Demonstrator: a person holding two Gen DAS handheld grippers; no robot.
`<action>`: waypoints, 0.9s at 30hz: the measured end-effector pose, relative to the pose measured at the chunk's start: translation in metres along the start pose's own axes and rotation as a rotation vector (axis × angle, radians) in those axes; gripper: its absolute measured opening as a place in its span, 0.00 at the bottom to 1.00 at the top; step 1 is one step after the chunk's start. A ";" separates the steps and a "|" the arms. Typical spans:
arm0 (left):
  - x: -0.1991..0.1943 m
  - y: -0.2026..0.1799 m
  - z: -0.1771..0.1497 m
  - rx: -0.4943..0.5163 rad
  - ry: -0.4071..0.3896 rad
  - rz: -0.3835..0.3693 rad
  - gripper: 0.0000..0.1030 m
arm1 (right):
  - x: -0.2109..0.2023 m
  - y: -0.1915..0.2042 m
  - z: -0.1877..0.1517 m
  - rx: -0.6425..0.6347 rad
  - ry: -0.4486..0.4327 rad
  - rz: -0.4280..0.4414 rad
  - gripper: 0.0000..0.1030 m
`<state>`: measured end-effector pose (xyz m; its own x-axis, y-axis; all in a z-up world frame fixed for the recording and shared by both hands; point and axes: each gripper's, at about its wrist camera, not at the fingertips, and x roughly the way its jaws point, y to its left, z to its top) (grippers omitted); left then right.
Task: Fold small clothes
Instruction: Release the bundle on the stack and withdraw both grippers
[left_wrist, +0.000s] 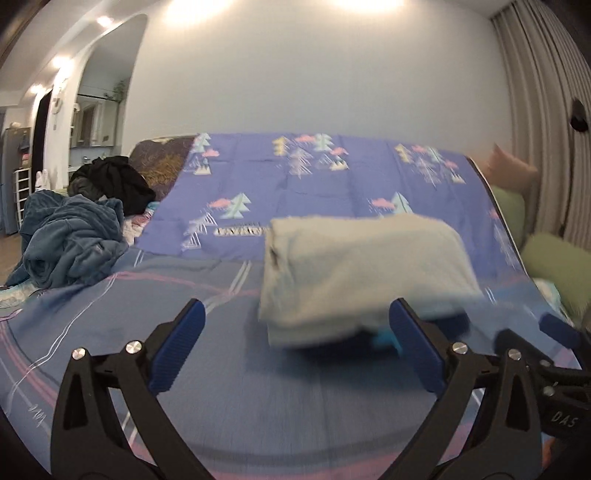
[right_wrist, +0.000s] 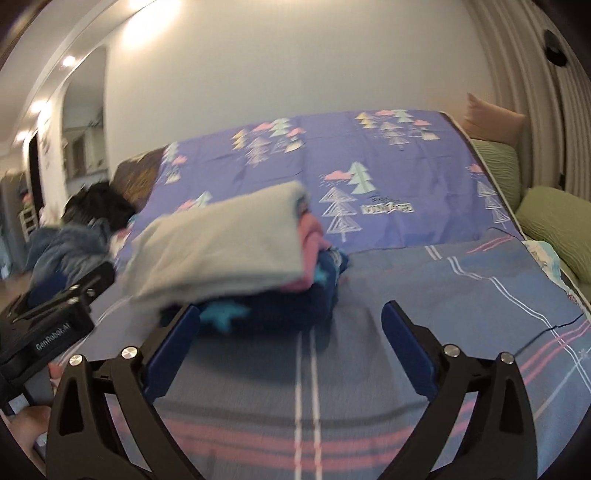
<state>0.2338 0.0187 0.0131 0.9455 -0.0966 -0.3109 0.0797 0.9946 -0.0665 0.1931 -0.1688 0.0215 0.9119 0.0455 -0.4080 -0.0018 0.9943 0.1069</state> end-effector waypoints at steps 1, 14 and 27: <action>-0.010 -0.001 -0.004 0.012 0.012 -0.008 0.98 | -0.007 0.000 -0.003 0.007 0.011 0.017 0.99; -0.056 -0.016 -0.023 0.139 0.085 0.081 0.98 | -0.027 0.010 -0.019 -0.004 0.121 0.060 0.99; -0.043 -0.009 -0.023 0.120 0.132 0.147 0.98 | -0.004 0.017 -0.025 -0.007 0.232 0.109 0.99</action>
<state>0.1854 0.0131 0.0050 0.9010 0.0531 -0.4306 -0.0111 0.9950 0.0994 0.1793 -0.1497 0.0022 0.7874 0.1727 -0.5917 -0.0983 0.9828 0.1562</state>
